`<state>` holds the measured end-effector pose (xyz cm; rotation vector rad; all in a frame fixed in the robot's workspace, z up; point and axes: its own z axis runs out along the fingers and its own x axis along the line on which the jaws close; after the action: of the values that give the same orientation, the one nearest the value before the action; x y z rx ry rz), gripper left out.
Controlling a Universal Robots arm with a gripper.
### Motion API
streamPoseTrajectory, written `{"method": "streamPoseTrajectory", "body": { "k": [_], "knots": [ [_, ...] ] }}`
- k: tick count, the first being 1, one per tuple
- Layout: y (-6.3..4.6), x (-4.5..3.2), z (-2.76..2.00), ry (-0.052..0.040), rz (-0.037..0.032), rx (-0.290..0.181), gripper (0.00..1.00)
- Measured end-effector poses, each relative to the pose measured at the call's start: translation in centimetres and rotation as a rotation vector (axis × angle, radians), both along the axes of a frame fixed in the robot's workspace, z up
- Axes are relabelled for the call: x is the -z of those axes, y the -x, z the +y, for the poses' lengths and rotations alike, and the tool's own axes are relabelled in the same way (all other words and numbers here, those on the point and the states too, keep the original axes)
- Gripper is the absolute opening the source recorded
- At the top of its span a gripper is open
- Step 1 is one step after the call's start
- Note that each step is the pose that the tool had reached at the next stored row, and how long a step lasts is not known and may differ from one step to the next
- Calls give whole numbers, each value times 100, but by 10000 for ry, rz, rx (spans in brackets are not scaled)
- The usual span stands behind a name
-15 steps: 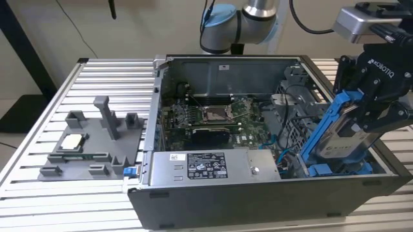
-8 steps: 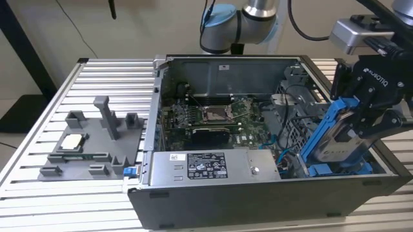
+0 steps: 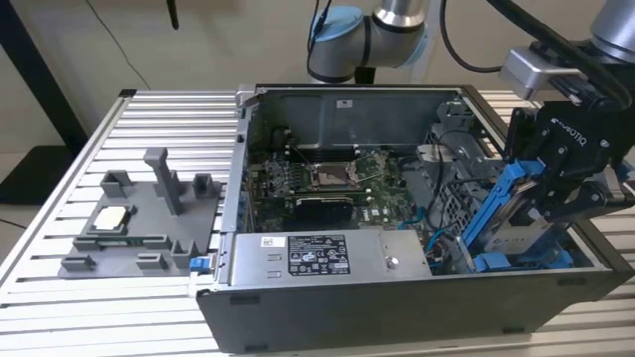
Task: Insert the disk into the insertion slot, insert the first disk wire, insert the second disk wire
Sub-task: 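Insert the disk into the insertion slot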
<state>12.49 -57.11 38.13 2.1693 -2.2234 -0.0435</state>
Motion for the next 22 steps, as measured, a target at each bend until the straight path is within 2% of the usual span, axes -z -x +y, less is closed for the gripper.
{"method": "streamPoseTrajectory", "body": {
  "k": [7,9,10,11,22],
  "knots": [
    [-1,2,-1,-1,-1,0,33],
    [-1,1,0,-1,0,-1,34],
    [-1,0,-1,-2,0,0,41],
    [-1,-4,-1,0,-1,0,41],
    [6,-125,5,-2,0,0,41]
  ]
}}
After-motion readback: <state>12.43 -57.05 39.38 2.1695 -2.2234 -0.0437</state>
